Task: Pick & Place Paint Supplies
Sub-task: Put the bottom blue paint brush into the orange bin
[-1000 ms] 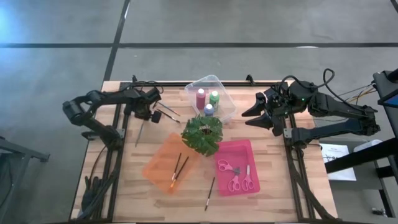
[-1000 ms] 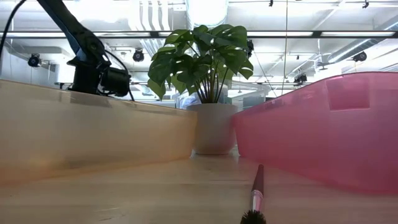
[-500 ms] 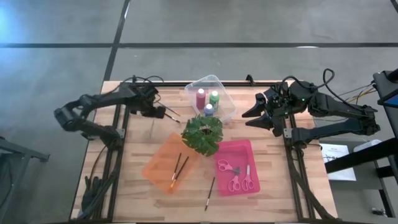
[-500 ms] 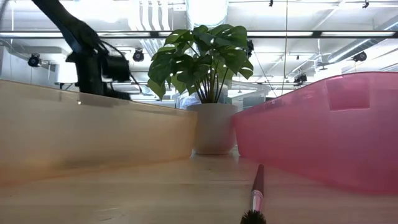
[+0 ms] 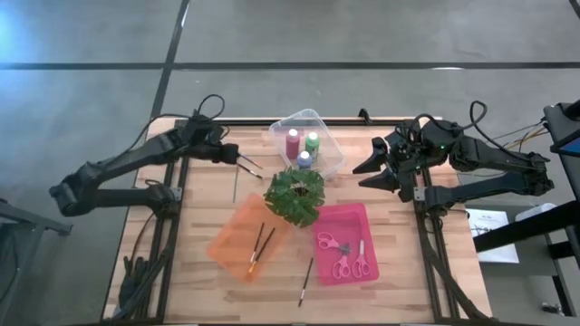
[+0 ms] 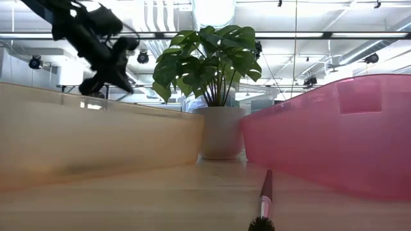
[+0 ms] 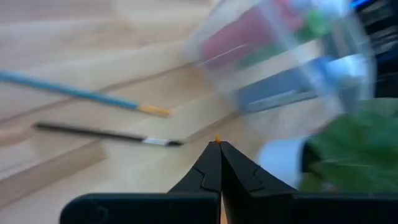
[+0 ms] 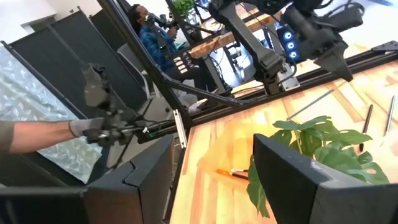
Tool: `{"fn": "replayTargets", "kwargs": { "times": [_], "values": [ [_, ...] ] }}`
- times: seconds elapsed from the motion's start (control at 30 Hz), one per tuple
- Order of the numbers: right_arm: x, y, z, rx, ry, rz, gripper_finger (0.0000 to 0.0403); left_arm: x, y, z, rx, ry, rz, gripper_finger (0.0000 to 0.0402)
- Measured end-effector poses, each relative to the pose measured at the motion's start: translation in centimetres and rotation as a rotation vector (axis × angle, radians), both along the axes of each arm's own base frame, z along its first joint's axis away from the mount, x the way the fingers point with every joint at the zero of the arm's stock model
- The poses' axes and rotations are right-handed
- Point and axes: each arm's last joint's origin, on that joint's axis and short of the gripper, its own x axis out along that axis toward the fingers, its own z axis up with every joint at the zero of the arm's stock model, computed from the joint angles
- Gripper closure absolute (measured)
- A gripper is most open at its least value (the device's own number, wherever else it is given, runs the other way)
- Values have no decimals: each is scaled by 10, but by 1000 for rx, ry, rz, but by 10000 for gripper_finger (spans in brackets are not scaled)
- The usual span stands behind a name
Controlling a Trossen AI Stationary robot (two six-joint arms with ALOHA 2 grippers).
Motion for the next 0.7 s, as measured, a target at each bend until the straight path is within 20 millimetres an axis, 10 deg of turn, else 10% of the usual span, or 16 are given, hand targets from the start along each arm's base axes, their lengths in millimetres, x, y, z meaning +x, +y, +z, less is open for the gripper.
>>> {"fn": "replayTargets", "kwargs": {
  "times": [0.47, 0.7],
  "values": [
    [0, 0, 0, -37, -9, 3, 190, 29, -131, 40, 619, -215, -60, 401],
    [1, 0, -4, -36, 6, 7, 190, 15, -186, 7, 658, -463, -175, 401]
  ]
}}
